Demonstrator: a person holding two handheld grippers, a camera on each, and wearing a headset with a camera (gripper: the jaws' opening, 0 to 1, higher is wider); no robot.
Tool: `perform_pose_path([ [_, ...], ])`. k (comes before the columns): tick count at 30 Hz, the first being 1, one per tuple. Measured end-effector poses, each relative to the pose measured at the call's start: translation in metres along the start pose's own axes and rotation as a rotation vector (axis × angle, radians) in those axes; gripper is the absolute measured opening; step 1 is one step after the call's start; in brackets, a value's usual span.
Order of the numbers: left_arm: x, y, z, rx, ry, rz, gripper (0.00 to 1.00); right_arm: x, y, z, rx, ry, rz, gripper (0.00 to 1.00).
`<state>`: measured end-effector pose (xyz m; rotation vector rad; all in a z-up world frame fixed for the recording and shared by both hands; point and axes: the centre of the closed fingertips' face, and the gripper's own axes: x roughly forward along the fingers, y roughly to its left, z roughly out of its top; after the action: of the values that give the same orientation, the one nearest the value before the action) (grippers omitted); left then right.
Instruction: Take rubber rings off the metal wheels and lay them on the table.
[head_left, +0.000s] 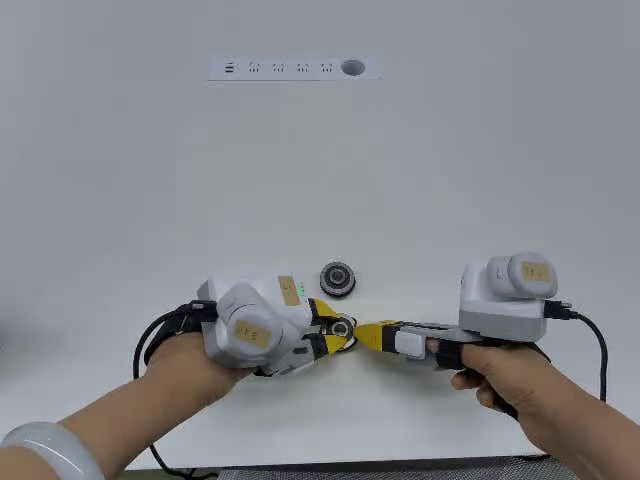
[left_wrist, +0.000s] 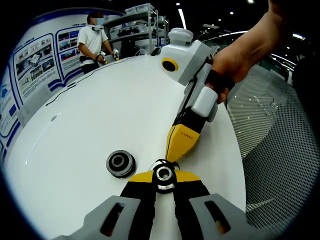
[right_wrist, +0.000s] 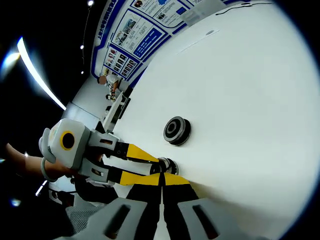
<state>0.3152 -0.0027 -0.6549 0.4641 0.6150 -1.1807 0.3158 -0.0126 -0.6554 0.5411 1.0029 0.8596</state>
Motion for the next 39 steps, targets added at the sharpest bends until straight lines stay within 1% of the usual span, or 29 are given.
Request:
perform_pose_path([
  [21,0.0,0.0,-0.001,0.006,0.001,-0.005,0.13,-0.001,0.011,0.001,0.0,-0.001,0.028,0.01],
  [24,0.001,0.0,-0.001,0.008,0.002,-0.005,0.13,0.0,0.015,0.002,-0.001,-0.005,0.045,0.01],
  [25,0.001,0.0,-0.001,0.007,0.003,-0.006,0.13,0.001,0.021,0.006,0.003,-0.021,0.069,0.01],
  [26,0.001,0.0,-0.002,0.006,0.003,-0.006,0.13,0.002,0.022,0.003,0.001,0.0,0.067,0.01],
  [27,0.001,0.0,-0.002,0.007,0.003,-0.006,0.13,0.003,0.024,0.005,-0.026,-0.009,0.074,0.01],
  [28,0.001,0.0,-0.001,0.007,0.003,-0.005,0.13,0.003,0.024,0.005,-0.012,-0.008,0.07,0.01],
  [34,0.001,0.0,-0.002,0.006,0.003,-0.003,0.13,0.001,0.022,0.005,-0.007,-0.009,0.068,0.01],
  [39,0.0,0.0,0.0,0.011,0.001,-0.005,0.13,-0.001,0.018,0.006,0.004,-0.017,0.056,0.02],
])
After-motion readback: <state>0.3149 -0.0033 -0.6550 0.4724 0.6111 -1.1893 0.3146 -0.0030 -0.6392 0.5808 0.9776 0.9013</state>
